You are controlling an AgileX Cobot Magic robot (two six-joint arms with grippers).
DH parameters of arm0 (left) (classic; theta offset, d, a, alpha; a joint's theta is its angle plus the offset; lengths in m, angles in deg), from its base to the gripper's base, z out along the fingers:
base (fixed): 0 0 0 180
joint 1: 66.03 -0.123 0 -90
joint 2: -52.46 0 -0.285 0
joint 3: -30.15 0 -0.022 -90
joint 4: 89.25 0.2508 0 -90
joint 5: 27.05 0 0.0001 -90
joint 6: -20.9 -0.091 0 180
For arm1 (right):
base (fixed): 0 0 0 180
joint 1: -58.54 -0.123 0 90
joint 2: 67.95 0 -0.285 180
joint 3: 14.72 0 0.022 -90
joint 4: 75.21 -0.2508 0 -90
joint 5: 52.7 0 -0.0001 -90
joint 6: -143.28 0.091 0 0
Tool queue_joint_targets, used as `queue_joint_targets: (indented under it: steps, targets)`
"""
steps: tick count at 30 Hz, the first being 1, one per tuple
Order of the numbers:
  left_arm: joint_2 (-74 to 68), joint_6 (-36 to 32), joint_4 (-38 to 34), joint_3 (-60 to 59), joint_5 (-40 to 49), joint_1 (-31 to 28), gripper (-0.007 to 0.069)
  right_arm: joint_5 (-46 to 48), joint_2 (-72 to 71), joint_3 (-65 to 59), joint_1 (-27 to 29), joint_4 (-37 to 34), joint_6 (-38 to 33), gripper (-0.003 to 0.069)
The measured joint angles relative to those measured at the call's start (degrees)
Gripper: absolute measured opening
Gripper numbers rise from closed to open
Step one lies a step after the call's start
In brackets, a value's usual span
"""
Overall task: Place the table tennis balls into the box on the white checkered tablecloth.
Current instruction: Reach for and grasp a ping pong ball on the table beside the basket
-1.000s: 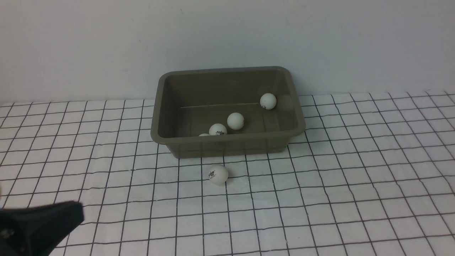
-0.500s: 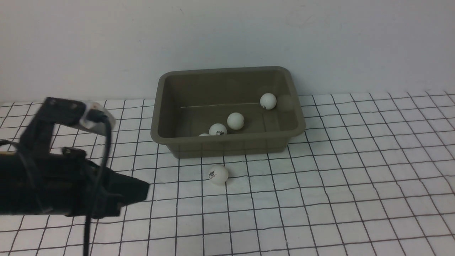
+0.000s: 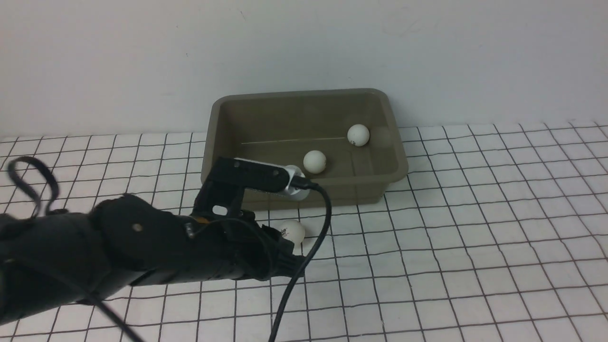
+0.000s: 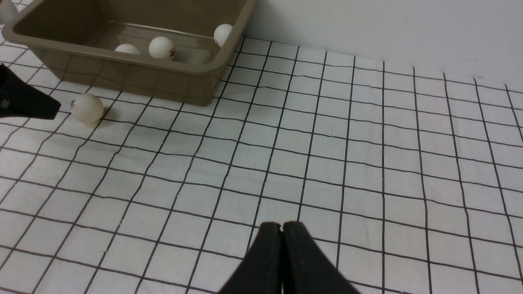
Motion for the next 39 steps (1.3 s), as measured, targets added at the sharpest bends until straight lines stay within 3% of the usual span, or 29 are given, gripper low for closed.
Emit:
queue_joint_targets:
  steps: [4,9,15,28,39]
  targets:
    - [-0.06,-3.84,0.00,0.48,-0.06,0.00,0.0181,0.00,0.00,0.00,0.00,-0.24,0.00,-0.0018]
    - [-0.06,-13.66,0.05,0.48,0.12,0.00,0.0403,0.00,0.00,0.00,0.00,-0.45,0.00,-0.0018]
    - [-0.82,-15.62,0.00,0.51,-2.61,0.06,0.0566,0.00,0.00,0.00,0.00,-2.65,0.00,-0.0018]
    - [-6.64,-16.02,-0.14,0.51,-8.55,0.11,0.0587,-0.35,0.00,0.00,0.00,-5.98,-0.23,-0.0018]
    - [-8.07,-16.02,-0.24,5.06,-8.30,0.11,0.0587,-1.52,0.00,0.00,0.00,-5.98,-2.58,-0.0018]
